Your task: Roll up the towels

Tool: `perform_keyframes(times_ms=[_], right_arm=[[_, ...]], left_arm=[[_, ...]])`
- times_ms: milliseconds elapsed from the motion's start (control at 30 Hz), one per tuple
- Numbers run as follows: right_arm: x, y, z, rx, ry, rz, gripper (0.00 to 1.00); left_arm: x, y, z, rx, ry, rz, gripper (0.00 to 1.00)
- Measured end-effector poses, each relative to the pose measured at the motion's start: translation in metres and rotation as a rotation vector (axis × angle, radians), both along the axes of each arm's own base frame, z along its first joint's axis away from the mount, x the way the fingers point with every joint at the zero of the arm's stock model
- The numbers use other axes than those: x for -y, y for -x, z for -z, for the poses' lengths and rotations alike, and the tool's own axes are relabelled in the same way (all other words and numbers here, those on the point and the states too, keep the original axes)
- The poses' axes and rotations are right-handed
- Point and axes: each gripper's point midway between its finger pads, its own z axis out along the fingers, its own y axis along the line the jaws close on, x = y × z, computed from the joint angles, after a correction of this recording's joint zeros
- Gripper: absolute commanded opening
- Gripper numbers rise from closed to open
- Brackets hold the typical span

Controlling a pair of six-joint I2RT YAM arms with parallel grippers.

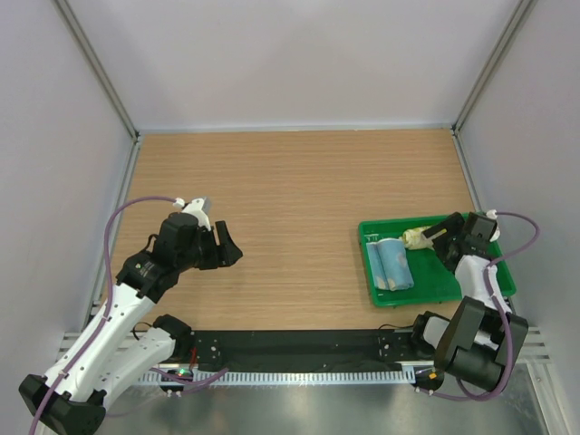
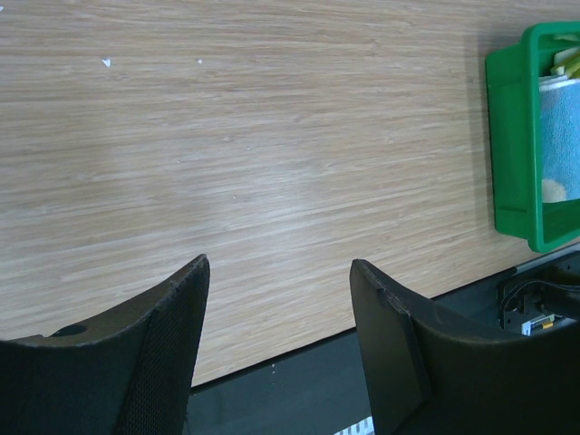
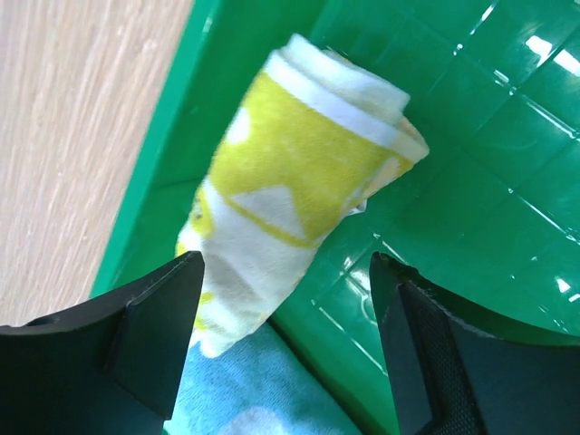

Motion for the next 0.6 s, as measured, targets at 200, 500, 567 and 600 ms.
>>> perform_keyframes(times_ms=[200, 500, 567, 600], right_arm=[[0.002, -0.002, -0.025, 0.036, 0.025, -0.002, 0.82], [-0.001, 0.002, -0.043, 0.048, 0.032, -0.013, 0.82], [-0.002, 0.003, -0.053, 0.068, 0.039, -0.02, 0.83], [-0.003, 0.003, -0.058, 0.078, 0.041, -0.024, 0.83]], left_arm=[[0.0, 0.0, 0.0, 0.0, 0.0, 0.0, 0.64], [0.0, 0.0, 0.0, -0.001, -0.001, 0.001, 0.64], [0.0, 0.0, 0.001, -0.003, -0.002, 0.001, 0.64], [0.0, 0.0, 0.001, -0.004, -0.002, 0.001, 0.64]])
